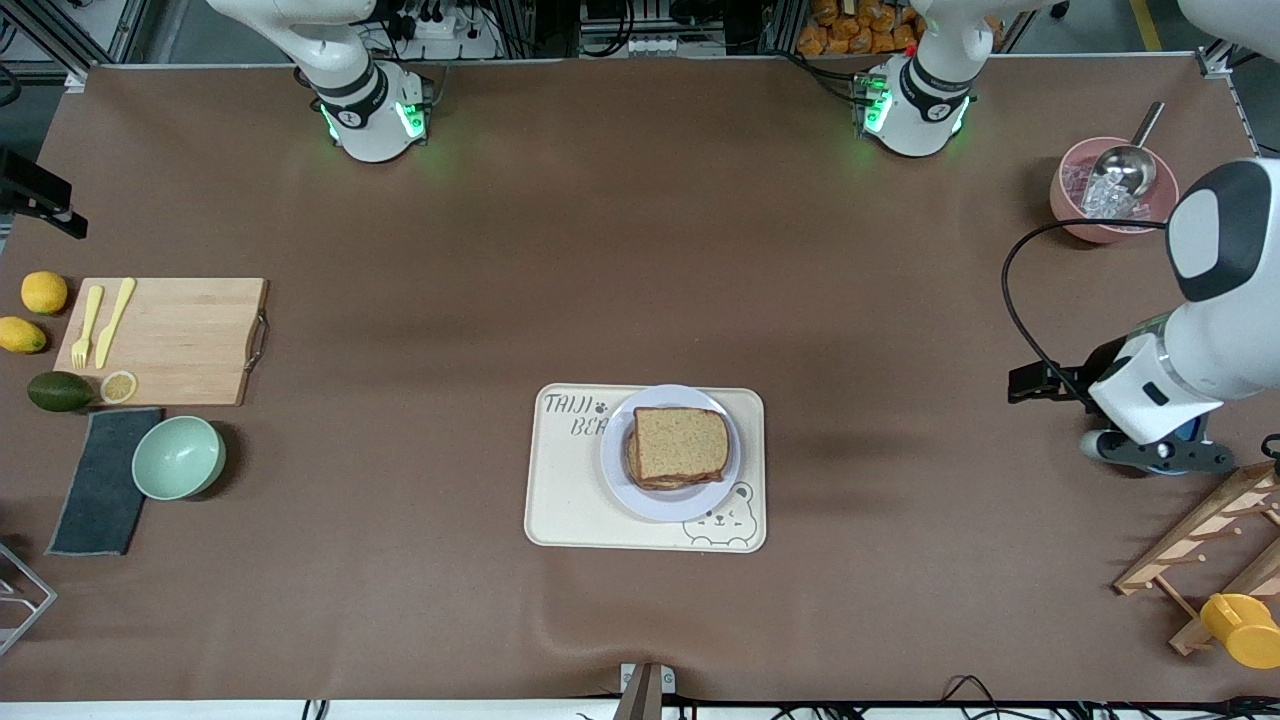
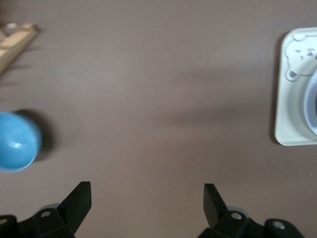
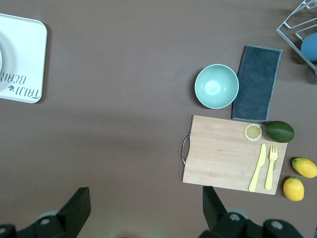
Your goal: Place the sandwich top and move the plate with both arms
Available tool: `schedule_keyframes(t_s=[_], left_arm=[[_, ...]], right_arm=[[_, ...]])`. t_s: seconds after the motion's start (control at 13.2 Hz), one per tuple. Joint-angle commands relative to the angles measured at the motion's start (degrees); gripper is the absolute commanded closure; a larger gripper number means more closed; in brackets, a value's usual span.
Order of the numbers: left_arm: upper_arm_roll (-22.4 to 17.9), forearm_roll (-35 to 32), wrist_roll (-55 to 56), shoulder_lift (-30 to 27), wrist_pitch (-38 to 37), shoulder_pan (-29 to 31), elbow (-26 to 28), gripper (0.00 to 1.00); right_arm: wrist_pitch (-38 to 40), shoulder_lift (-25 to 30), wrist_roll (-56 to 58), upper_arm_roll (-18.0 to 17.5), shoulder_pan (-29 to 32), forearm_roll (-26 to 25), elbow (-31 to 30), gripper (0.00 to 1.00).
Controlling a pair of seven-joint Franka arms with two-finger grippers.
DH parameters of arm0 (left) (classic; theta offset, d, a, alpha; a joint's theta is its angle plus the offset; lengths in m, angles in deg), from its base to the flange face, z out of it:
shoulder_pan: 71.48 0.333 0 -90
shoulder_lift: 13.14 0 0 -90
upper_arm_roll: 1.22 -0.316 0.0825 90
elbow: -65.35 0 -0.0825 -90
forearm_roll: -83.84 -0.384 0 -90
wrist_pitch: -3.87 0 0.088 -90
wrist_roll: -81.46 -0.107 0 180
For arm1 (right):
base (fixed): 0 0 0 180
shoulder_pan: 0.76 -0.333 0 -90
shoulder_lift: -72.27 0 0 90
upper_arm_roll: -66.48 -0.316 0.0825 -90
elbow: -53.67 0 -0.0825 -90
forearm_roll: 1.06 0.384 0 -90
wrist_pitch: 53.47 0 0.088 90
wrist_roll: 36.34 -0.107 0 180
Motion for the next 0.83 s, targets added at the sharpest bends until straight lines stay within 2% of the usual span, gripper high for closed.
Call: schedule_keyframes(t_s=[0.0,0.76], left_arm=[[0.47,-5.54,2.85,-3.84,-3.20,-0.44,0.30,0.00],[-0.41,-5.29,3.11,-11.93,-9.01,0.44,0.65,0.00]], right_arm=[[-0.14,0.37,0.04,-1.05,1.73,-0.10,-0.21,0.00],[-0.14,0.37,0.04,-1.13,2.00,-0.10,-0.21,0.00]])
